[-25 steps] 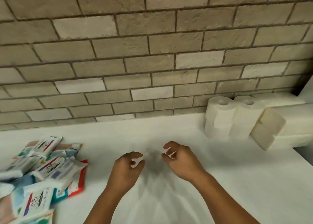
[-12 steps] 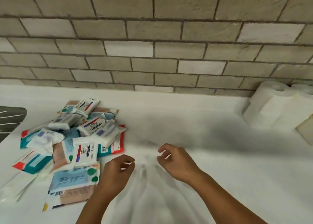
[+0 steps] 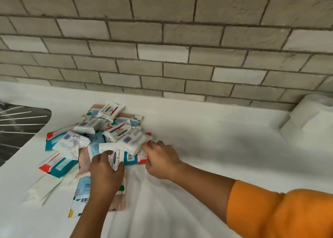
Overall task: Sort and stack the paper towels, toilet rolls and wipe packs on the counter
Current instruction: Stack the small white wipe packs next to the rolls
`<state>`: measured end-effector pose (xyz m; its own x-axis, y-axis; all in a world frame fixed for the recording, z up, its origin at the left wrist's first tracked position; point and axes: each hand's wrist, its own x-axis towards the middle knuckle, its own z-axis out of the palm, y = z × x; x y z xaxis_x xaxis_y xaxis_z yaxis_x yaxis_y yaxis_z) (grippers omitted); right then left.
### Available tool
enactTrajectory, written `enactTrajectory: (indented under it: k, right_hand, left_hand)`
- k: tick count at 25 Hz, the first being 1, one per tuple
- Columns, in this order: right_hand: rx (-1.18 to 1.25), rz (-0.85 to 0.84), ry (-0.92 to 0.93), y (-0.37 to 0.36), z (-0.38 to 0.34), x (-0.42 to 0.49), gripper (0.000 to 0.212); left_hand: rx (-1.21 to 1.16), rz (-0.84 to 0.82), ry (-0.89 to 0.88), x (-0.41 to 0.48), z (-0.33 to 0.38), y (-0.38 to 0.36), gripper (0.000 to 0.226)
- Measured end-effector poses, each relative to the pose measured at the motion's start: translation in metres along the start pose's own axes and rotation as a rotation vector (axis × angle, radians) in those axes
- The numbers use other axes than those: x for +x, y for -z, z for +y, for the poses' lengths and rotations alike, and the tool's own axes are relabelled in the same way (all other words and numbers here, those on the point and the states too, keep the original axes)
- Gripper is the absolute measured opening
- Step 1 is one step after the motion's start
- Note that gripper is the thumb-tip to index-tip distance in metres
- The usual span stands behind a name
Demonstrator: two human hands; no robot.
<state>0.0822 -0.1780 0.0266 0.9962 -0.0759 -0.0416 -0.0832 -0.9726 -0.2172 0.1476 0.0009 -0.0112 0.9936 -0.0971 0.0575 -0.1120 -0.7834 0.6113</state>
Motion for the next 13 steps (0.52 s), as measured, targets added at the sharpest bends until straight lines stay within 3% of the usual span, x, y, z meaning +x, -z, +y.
enactTrajectory:
  k: [4,7,10,13]
  right_hand:
    - [-0.06,-0.066,-0.017,-0.025,-0.001,0.036,0.073]
    - [-0.049,-0.12,-0.049,-0.047,-0.002,0.05,0.086]
    - [0.003,-0.1,-0.073,-0.062,-0.003,0.056,0.09]
    - [0.049,-0.101,-0.1,-0.062,-0.007,0.065,0.097]
  left_hand:
    - [0.162,-0.156,0.23,0.022,-0.005,-0.023,0.11]
    - [0.174,-0.15,0.344,0.03,-0.011,-0.033,0.129]
    - [0.132,-0.085,0.342,0.035,-0.022,-0.041,0.126]
    - [0.028,-0.017,0.309,0.04,-0.033,-0.043,0.101]
